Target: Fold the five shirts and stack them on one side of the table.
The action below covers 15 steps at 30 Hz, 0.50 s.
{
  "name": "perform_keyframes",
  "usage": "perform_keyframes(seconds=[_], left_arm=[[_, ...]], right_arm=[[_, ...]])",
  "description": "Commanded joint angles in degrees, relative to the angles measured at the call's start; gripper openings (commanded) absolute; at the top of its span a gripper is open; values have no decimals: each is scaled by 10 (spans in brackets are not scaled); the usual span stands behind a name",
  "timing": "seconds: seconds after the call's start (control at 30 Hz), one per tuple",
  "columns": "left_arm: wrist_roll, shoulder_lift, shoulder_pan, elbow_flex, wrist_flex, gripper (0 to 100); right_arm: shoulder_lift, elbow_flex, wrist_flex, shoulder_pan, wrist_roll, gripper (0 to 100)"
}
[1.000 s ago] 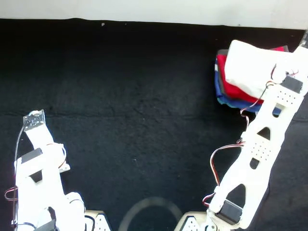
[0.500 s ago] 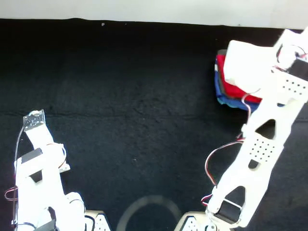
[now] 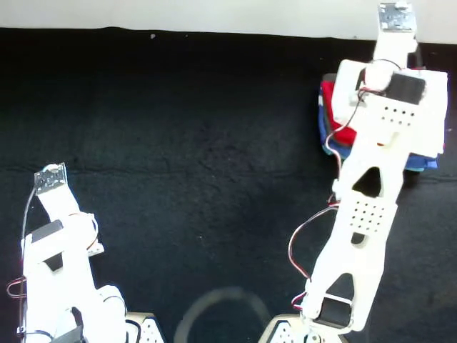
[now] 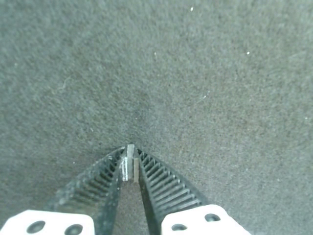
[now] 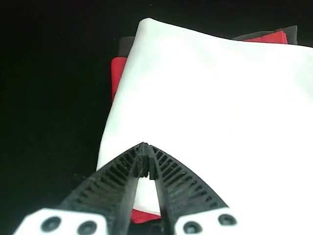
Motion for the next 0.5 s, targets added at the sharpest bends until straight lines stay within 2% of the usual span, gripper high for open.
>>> perform_keyframes(seconds=[0.0, 0.13, 0.3, 0.47], left_arm=[[-3, -7, -1, 1, -11, 10], [-3, -7, -1, 1, -11, 10], [-3, -7, -1, 1, -11, 10], [-2, -7, -1, 1, -11, 10]], right_arm=[[-44, 29, 8, -3, 49, 7], [-49, 129, 8, 9, 67, 7], [-49, 178, 8, 27, 73, 7], [-49, 211, 8, 64, 140, 7]])
